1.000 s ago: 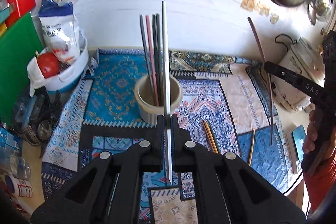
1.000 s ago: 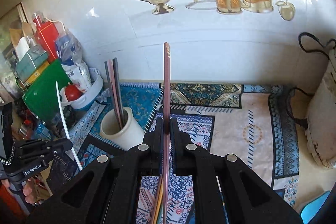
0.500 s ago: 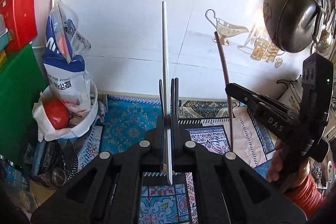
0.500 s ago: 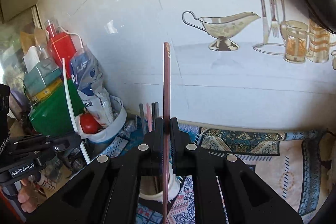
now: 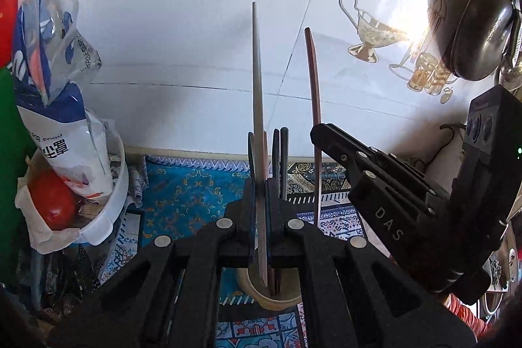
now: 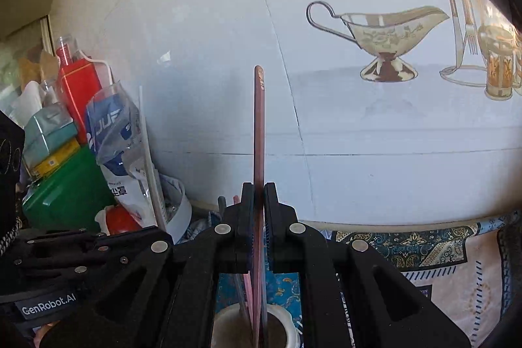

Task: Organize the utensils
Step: 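Lower the white chopstick into the cup with the left tool while the right tool lowers the brown one, then open both tools and move them back over the mat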

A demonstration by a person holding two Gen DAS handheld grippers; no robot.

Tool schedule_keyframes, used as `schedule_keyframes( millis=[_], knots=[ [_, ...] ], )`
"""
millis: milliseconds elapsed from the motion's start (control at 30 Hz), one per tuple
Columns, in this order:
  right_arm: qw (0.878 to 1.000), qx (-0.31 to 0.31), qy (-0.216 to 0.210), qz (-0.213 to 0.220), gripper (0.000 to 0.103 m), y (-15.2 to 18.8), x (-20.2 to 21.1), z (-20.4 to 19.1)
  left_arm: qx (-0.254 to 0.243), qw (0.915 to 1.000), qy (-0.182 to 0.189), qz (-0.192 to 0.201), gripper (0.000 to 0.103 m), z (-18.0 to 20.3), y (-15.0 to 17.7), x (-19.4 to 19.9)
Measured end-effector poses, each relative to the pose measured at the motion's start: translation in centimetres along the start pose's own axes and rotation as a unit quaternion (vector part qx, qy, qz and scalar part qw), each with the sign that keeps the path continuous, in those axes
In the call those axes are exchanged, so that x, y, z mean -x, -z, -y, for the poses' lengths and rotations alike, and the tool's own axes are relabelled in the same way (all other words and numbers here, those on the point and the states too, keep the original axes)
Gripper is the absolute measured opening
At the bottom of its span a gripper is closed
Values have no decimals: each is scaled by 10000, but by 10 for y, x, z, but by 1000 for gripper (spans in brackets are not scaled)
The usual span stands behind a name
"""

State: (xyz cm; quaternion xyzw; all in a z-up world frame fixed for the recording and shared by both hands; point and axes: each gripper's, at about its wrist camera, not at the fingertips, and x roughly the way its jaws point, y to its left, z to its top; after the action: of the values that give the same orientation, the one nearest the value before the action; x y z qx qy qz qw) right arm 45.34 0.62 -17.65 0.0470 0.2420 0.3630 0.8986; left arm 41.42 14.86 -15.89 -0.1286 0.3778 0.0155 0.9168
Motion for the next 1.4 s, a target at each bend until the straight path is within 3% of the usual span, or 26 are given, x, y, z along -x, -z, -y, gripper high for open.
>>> schedule_keyframes(
  millis=[333, 733, 1000, 1133, 1400],
  knots=[
    [9978, 166, 151, -632, 5, 37, -15, 11, 21, 9990, 125, -422, 3, -8, 22, -33],
    [9858, 283, -71, -1655, 5, 34, -5, 3, -225, 9973, -84, -700, 3, 8, 35, -23],
    [9838, 405, -217, -1734, 9, 19, 42, 4, -239, 9984, -194, -473, 4, 25, 36, 13],
    [9852, 526, -131, -1627, 21, 16, 73, 7, -332, 9985, -250, -343, 7, 39, 37, 32],
    [9871, 596, 161, -1474, 22, 15, 124, 30, -584, 9976, -334, -161, 18, 76, 44, 59]
  ],
)
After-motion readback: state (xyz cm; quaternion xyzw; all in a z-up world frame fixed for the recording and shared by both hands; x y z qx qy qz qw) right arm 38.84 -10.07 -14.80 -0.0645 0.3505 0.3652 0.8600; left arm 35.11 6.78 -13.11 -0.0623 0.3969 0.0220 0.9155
